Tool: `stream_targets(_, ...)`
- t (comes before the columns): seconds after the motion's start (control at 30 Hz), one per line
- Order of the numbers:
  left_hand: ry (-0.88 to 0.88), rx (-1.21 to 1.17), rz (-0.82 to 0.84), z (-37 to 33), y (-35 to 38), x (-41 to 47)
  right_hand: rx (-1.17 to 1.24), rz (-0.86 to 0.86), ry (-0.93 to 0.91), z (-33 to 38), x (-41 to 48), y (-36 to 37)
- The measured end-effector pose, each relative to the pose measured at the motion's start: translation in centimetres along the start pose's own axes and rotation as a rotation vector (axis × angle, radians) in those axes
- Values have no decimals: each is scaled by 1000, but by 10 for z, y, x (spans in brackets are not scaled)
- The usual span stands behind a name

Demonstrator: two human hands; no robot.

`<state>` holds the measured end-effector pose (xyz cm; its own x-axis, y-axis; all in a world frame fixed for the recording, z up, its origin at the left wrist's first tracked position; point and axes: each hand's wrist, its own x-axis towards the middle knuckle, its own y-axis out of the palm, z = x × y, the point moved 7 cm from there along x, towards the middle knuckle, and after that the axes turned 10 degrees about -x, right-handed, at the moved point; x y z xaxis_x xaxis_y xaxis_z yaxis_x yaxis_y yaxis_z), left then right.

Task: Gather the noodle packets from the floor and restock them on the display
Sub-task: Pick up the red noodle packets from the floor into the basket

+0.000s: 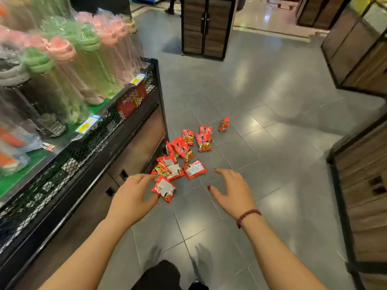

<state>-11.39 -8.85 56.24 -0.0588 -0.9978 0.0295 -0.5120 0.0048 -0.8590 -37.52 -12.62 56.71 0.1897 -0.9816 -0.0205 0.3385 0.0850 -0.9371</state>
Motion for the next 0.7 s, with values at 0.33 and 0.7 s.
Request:
stream_targets(0.33,-100,-50,-5,40,42,195,-19,32,-71,-36,205,17)
stream_targets(0.7,-189,-84,9,71,33,385,-101,238,-208,-36,427,36)
